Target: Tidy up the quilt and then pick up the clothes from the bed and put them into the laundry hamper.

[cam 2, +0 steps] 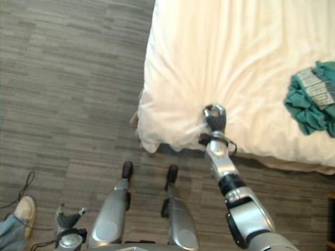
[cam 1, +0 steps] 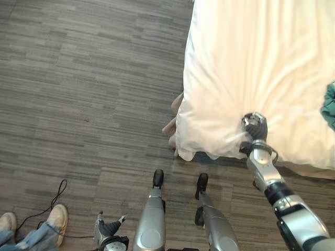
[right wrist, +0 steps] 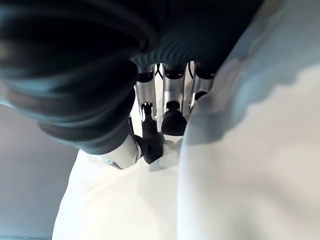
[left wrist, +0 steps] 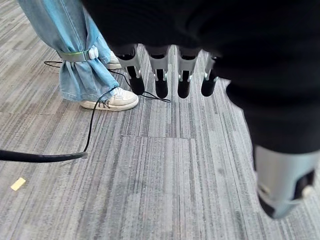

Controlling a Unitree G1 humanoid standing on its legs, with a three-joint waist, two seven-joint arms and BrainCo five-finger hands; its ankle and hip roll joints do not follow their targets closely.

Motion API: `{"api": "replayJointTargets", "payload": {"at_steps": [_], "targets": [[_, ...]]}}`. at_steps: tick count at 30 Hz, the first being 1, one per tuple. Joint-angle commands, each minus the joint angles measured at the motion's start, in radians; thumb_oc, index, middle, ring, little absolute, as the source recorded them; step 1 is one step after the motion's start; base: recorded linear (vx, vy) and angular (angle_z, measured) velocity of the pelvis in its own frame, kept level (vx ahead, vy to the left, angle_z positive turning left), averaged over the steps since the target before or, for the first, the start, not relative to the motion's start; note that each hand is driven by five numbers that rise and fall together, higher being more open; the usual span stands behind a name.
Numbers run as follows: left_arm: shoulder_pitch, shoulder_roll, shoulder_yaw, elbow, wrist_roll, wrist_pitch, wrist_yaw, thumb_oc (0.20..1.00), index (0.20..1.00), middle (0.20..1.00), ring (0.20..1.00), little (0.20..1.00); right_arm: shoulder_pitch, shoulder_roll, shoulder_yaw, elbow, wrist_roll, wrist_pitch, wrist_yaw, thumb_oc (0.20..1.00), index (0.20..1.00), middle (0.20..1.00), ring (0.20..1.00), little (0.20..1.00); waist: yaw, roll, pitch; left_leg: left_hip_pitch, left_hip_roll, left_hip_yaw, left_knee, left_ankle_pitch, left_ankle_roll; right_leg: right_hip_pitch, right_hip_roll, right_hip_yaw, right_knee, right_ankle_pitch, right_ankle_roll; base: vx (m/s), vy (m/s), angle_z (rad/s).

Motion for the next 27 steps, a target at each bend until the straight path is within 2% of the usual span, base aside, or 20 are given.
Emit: {"api": "replayJointTargets", "payload": {"at_steps": [1,3,5,6,7,8,10,13,14,15,18,20,22,23,24,25,26,27], "targets": [[0.021,-0.034,0.011,0.076,0.085,-0.003,0.065,1.0,1.0,1.0,1.0,1.0,0.313,0.063,0.057,0.318,0.089,0.097,0.066,0.2,0.2,0.2,0.2,0.2,-0.049,0.039,0.038,0.028,0.023,-0.05,-0.015,-0.025,0.019,0.093,0.005,0.032,0.016,-0.036,0.092,-0.02,0.079,-0.01],[0.041,-0.044,0.018,0.081,0.118,-0.006,0.073,1.0,1.0,1.0,1.0,1.0,0.375,0.084,0.036,0.35,0.045,0.079,0.063,0.2,0.2,0.2,0.2,0.2,-0.067,0.031,0.006,0.062,0.022,-0.035,-0.02,-0.03,0.024,0.115,0.008,0.042,0.013,-0.031,0.098,0.0,0.092,-0.22],[0.057,-0.054,0.02,0.082,0.151,-0.009,0.073,1.0,1.0,1.0,1.0,1.0,0.407,0.097,0.024,0.368,0.002,0.098,0.038,0.2,0.2,0.2,0.2,0.2,-0.079,0.03,-0.021,0.092,0.02,-0.024,-0.023,-0.035,0.027,0.134,0.01,0.051,0.011,-0.027,0.101,0.03,0.1,-0.21],[0.064,-0.058,0.017,0.08,0.165,-0.007,0.076,1.0,1.0,1.0,1.0,1.0,0.418,0.102,0.019,0.374,-0.022,0.129,0.021,0.275,0.275,0.275,0.275,0.275,-0.084,0.03,-0.034,0.107,0.018,-0.02,-0.024,-0.037,0.029,0.144,0.011,0.056,0.011,-0.026,0.102,0.07,0.111,-0.32],[0.068,-0.064,0.013,0.081,0.191,0.0,0.086,1.0,1.0,1.0,1.0,1.0,0.429,0.109,0.017,0.39,-0.023,0.184,0.018,1.0,1.0,1.0,1.0,1.0,-0.09,0.033,-0.048,0.125,0.017,-0.015,-0.025,-0.041,0.032,0.155,0.011,0.061,0.014,-0.026,0.102,0.04,0.068,-0.4],[0.068,-0.064,0.013,0.081,0.191,0.0,0.086,1.0,1.0,1.0,1.0,1.0,0.429,0.109,0.017,0.39,-0.023,0.184,0.018,1.0,1.0,1.0,1.0,1.0,-0.09,0.033,-0.048,0.125,0.017,-0.015,-0.025,-0.041,0.032,0.155,0.011,0.061,0.014,-0.026,0.102,0.05,0.074,-0.42],[0.076,-0.071,0.005,0.087,0.219,0.008,0.094,1.0,1.0,1.0,1.0,1.0,0.445,0.12,0.009,0.423,-0.007,0.243,0.031,1.0,1.0,1.0,1.0,1.0,-0.096,0.043,-0.066,0.151,0.017,-0.009,-0.027,-0.043,0.035,0.176,0.01,0.069,0.016,-0.026,0.102,0.04,0.044,-0.29],[0.076,-0.071,0.005,0.087,0.219,0.008,0.094,1.0,1.0,1.0,1.0,1.0,0.445,0.12,0.009,0.423,-0.007,0.243,0.031,1.0,1.0,1.0,1.0,1.0,-0.096,0.043,-0.065,0.151,0.017,-0.009,-0.027,-0.043,0.035,0.176,0.01,0.069,0.016,-0.026,0.102,0.04,0.012,-0.04],[0.089,-0.083,-0.005,0.093,0.272,0.028,0.086,1.0,1.0,1.0,1.0,1.0,0.473,0.138,-0.01,0.466,0.046,0.3,0.053,1.0,1.0,1.0,1.0,1.0,-0.107,0.064,-0.086,0.191,0.018,0.001,-0.024,-0.053,0.039,0.205,0.0,0.083,0.025,-0.031,0.106,0.12,0.024,0.02],[0.101,-0.099,-0.021,0.093,0.373,0.074,0.102,1.0,1.0,1.0,1.0,1.0,0.503,0.153,-0.038,0.477,0.099,0.331,0.073,1.0,1.0,1.0,1.0,1.0,-0.132,0.083,-0.104,0.221,0.016,0.022,-0.025,-0.06,0.04,0.219,-0.013,0.105,0.017,-0.022,0.115,0.12,0.022,0.03],[0.101,-0.112,-0.042,0.09,0.431,0.115,0.1,1.0,1.0,1.0,1.0,1.0,0.517,0.162,-0.046,0.476,0.142,0.359,0.078,1.0,1.0,1.0,1.0,1.0,-0.159,0.094,-0.115,0.248,0.018,0.05,-0.037,-0.066,0.037,0.22,-0.018,0.129,0.005,-0.014,0.124,-0.04,-0.018,-0.26],[0.098,-0.126,-0.061,0.082,0.465,0.144,0.108,1.0,1.0,1.0,1.0,1.0,0.53,0.165,-0.055,0.484,0.102,0.374,0.104,1.0,1.0,1.0,1.0,1.0,-0.185,0.103,-0.116,0.275,0.022,0.096,-0.043,-0.071,0.032,0.212,-0.027,0.132,0.005,-0.006,0.133,-0.14,0.02,-0.67],[0.097,-0.136,-0.075,0.077,0.465,0.159,0.116,1.0,1.0,1.0,1.0,1.0,0.539,0.168,-0.062,0.501,0.076,0.381,0.119,1.0,1.0,1.0,1.0,1.0,-0.198,0.108,-0.112,0.292,0.036,0.157,-0.029,-0.077,0.022,0.201,-0.043,0.092,0.016,-0.004,0.141,-0.15,0.001,-1.33],[0.095,-0.146,-0.074,0.072,0.406,0.172,0.117,1.0,1.0,1.0,1.0,1.0,0.543,0.171,-0.059,0.51,0.024,0.398,0.123,1.0,1.0,1.0,1.0,1.0,-0.205,0.107,-0.111,0.301,0.054,0.216,0.011,-0.097,0.017,0.187,-0.056,0.038,0.045,-0.01,0.146,-0.07,-0.186,-3.65],[0.1,-0.159,-0.062,0.063,0.338,0.194,0.122,1.0,1.0,1.0,1.0,1.0,0.554,0.172,-0.065,0.541,-0.046,0.423,0.155,1.0,1.0,1.0,1.0,1.0,-0.209,0.101,-0.118,0.313,0.102,0.332,0.095,-0.132,0.006,0.16,-0.089,-0.095,0.12,-0.034,0.145,-0.03,-0.231,-4.29],[0.101,-0.161,-0.058,0.062,0.332,0.193,0.126,1.0,1.0,1.0,1.0,1.0,0.555,0.171,-0.069,0.544,-0.064,0.428,0.166,1.0,1.0,1.0,1.0,1.0,-0.208,0.1,-0.12,0.317,0.11,0.351,0.106,-0.137,0.005,0.158,-0.095,-0.118,0.13,-0.037,0.145,0.13,-0.219,-4.92],[0.108,-0.167,-0.057,0.05,0.305,0.203,0.123,1.0,1.0,1.0,1.0,1.0,0.559,0.167,-0.082,0.547,-0.084,0.443,0.165,1.0,1.0,1.0,1.0,1.0,-0.214,0.109,-0.123,0.344,0.128,0.374,0.117,-0.166,-0.005,0.169,-0.103,-0.16,0.142,-0.057,0.156,0.25,-0.102,-3.77],[0.111,-0.179,-0.076,0.014,0.254,0.237,0.117,1.0,1.0,1.0,1.0,1.0,0.561,0.151,-0.098,0.552,-0.087,0.453,0.186,1.0,1.0,1.0,1.0,1.0,-0.241,0.121,-0.138,0.38,0.152,0.397,0.155,-0.191,-0.017,0.157,-0.095,-0.151,0.166,-0.077,0.138,0.32,-0.077,-2.87]]}}
